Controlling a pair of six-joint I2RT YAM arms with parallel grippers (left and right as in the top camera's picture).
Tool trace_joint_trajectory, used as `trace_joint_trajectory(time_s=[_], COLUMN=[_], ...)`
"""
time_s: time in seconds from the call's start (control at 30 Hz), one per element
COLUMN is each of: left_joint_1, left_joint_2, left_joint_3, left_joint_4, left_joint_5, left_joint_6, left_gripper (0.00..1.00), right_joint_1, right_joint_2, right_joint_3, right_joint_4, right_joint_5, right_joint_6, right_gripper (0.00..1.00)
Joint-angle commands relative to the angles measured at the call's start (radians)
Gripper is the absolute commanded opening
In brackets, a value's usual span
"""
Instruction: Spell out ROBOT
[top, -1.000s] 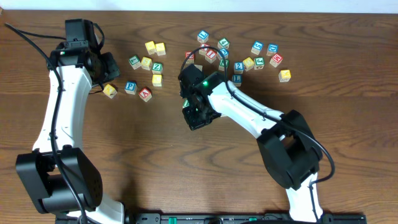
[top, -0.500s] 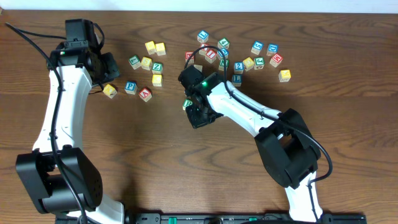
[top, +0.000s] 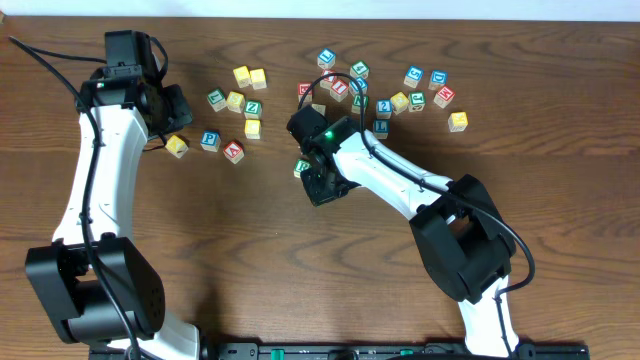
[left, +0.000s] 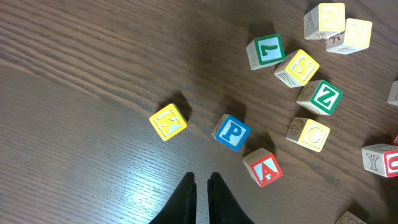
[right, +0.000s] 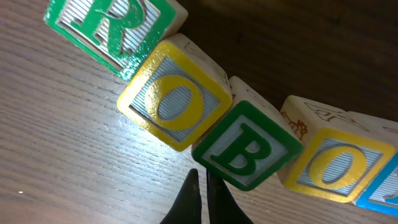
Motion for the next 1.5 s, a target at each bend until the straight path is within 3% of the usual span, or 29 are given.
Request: trace_joint_trajectory(time_s=[0.0,0.6,0.87,1.13,1.47], left_joint_1=[-0.001,-0.001,-0.001,-0.001,-0.046], left_joint_2=[-0.011,-0.011,-0.011,-0.011,0.016], left_joint_3=[0.019,0.019,0.019,0.019,0.003], left_joint_4=[-0.005,-0.008,-0.007,-0.013,-0.014], left_joint_5=[-0.013,-0.013,-0.013,-0.012,0.055], left_joint_6=[0.006,0.005,0.006,-0.005,-0.025], left_gripper=[0.09,0.09,0.09,0.09,0.09], right_joint_1=[-0.008,-0.031,-0.030,-0.030,-0.060], right_joint_2=[0.006,0.006,-0.034,-0.027,-0.023], right_joint_3=[0.008,0.008,0.124,0.152,0.152], right_joint_4=[-0.003,-0.017,-0.021,0.109,0.106], right_joint_5=[0.021,0.021,-0.028,-0.042,-0.035], right_joint_6=[0.000,0.000,-0.035,0.005,0.023], right_gripper=[0.01,0.01,0.01,0.01,0.01])
